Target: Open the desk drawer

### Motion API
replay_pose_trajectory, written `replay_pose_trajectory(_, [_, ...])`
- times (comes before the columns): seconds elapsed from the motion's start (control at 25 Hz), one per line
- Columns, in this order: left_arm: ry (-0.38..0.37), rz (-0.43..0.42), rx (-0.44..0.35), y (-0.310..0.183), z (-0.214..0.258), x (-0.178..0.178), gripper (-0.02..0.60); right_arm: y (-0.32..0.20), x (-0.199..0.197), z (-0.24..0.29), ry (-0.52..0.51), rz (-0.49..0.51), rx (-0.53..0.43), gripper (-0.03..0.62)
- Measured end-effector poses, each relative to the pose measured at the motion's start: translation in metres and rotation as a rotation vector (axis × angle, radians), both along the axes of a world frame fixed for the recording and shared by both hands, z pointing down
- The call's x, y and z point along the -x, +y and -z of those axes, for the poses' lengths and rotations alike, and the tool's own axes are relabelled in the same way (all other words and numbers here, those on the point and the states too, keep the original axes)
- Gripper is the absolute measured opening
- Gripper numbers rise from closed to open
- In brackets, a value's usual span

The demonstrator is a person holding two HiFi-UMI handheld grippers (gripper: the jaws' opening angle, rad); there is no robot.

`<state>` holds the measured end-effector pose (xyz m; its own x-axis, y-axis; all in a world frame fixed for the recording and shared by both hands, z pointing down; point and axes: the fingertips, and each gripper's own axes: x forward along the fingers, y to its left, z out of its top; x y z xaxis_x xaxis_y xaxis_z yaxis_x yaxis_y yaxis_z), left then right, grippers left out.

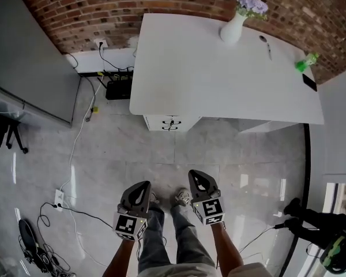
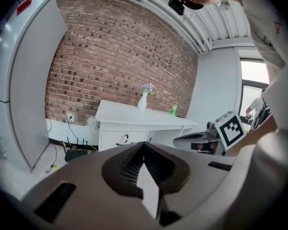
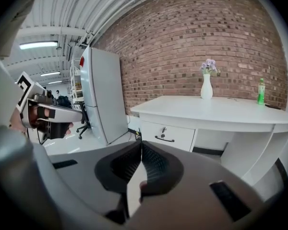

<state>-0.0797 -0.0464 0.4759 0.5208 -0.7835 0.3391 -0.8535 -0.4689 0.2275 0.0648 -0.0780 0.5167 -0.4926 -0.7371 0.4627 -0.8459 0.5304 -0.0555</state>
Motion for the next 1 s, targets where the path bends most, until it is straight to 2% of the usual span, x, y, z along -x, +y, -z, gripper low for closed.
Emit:
replay_pose_trajectory(0.4, [0.030, 0.056, -0.016, -0.031, -0.062, 0.014, 0.012, -0.020, 0.006, -0.099, 0.069, 0.070, 0.057, 0.017])
replay_pose_trajectory(0.72, [0.031, 0.079, 0.000, -0.042, -0.095, 0.013, 0.012, -0.043, 0.012, -0.120, 0.065, 0.077, 0.015, 0.018])
replay_pose_trajectory(1.0, [0.023, 0.086, 0.027, -0.039, -0.112, 0.018, 0.012, -0.047, 0.013, -0.141, 0.046, 0.056, 0.045, 0.018])
